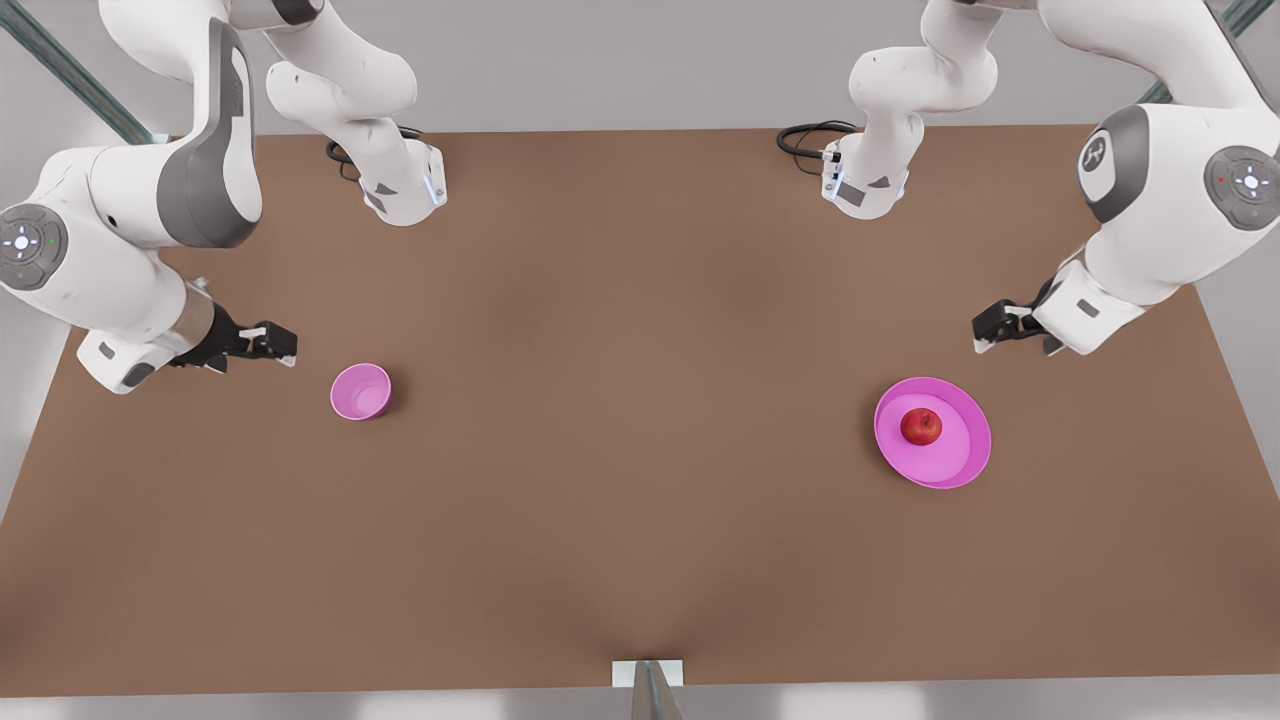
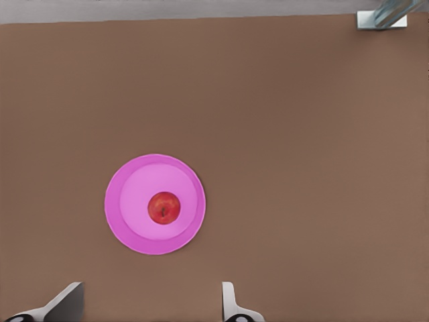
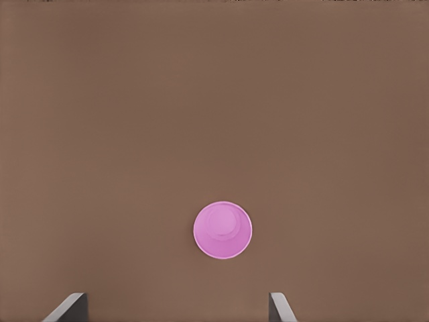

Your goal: Use the left arm to pick up the apple from the plate, transfer it to the gripper of the right arm, and then use the right arm to place it into the bowl

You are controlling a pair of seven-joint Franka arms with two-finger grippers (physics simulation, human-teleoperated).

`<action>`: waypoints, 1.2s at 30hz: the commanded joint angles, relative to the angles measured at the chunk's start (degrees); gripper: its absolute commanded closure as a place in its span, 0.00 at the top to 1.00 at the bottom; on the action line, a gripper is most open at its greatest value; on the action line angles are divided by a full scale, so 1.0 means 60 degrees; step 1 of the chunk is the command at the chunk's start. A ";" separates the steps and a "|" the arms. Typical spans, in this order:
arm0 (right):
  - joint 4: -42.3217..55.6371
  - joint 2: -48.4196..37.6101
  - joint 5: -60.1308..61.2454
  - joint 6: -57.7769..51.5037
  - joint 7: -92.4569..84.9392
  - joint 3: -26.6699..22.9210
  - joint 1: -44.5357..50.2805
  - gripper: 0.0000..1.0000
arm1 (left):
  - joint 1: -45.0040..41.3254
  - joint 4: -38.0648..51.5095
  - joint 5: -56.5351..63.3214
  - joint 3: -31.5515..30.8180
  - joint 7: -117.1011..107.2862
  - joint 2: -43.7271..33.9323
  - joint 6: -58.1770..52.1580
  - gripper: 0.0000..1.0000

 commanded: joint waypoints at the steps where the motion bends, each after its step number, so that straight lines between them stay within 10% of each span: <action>1: 0.0008 0.0004 0.0008 0.0096 -0.0166 -0.0002 -0.0002 1.00 | 0.0023 0.0006 0.0002 -0.0008 0.0180 -0.0008 0.0170 1.00; 7: 0.0022 0.0004 0.0008 0.0096 -0.0166 -0.0002 -0.0016 1.00 | 0.0009 -0.1767 -0.0042 0.0021 -0.0347 0.0987 0.3348 1.00; 36: 0.0022 0.0048 0.0023 0.0081 -0.0152 -0.0002 -0.0060 1.00 | 0.0712 -0.2997 0.0456 0.0079 -0.0318 0.4503 0.3773 1.00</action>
